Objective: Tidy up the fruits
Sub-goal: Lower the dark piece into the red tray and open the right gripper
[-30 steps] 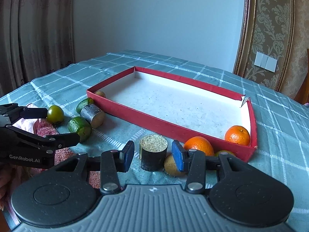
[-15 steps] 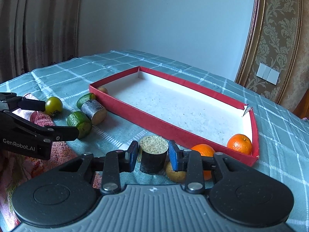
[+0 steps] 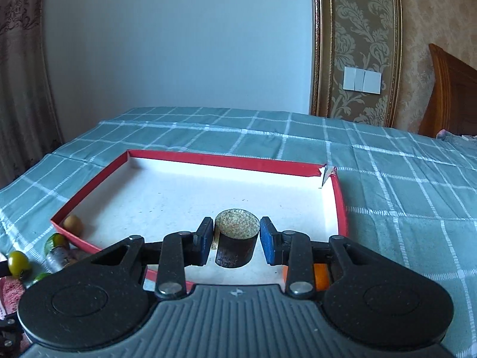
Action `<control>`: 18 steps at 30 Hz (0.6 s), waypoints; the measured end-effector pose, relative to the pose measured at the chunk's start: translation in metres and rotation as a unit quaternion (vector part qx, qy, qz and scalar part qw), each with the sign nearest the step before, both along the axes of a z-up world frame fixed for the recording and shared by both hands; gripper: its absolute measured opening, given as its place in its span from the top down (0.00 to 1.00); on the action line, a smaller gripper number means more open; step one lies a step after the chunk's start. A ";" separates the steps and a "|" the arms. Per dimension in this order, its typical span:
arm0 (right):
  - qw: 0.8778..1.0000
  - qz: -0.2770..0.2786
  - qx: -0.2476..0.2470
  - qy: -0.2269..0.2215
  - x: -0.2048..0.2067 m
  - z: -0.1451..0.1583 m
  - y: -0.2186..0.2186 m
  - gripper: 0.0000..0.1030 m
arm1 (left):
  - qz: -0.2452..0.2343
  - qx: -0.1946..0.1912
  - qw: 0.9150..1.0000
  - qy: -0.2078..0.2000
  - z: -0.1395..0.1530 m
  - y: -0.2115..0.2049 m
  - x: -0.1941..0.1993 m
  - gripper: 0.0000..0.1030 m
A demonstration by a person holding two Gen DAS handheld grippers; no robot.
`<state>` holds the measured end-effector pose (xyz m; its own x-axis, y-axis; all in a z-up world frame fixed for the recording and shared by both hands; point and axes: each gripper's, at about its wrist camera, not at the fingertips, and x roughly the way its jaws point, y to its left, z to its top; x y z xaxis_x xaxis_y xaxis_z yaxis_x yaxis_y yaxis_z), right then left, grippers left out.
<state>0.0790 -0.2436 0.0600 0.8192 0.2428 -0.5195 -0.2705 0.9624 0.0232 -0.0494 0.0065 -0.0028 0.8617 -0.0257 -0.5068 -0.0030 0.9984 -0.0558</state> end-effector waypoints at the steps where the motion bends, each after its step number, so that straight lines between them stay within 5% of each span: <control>1: 1.000 -0.003 -0.002 0.001 0.004 -0.003 -0.001 0.67 | 0.000 0.000 1.000 0.000 0.000 0.000 0.000 0.00; 4: 1.000 -0.009 0.006 -0.002 0.007 -0.010 -0.007 0.58 | 0.000 -0.001 1.000 0.001 -0.001 0.000 0.000 0.00; 10: 0.998 -0.029 0.016 -0.053 -0.043 -0.007 -0.027 0.57 | 0.001 -0.004 1.000 0.003 0.000 0.000 0.000 0.00; 14: 0.997 -0.042 0.014 -0.064 -0.085 -0.021 -0.042 0.39 | 0.002 -0.004 1.000 0.004 0.000 0.000 0.000 0.00; 18: 0.996 -0.059 0.029 -0.057 -0.097 -0.030 -0.052 0.35 | 0.005 0.003 1.000 0.007 0.000 -0.002 0.000 0.00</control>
<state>-0.0177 -0.2957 0.0297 0.8966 0.1681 -0.4096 -0.1594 0.9856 0.0556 -0.0499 0.0047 -0.0027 0.8546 -0.0145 -0.5191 -0.0130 0.9987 -0.0494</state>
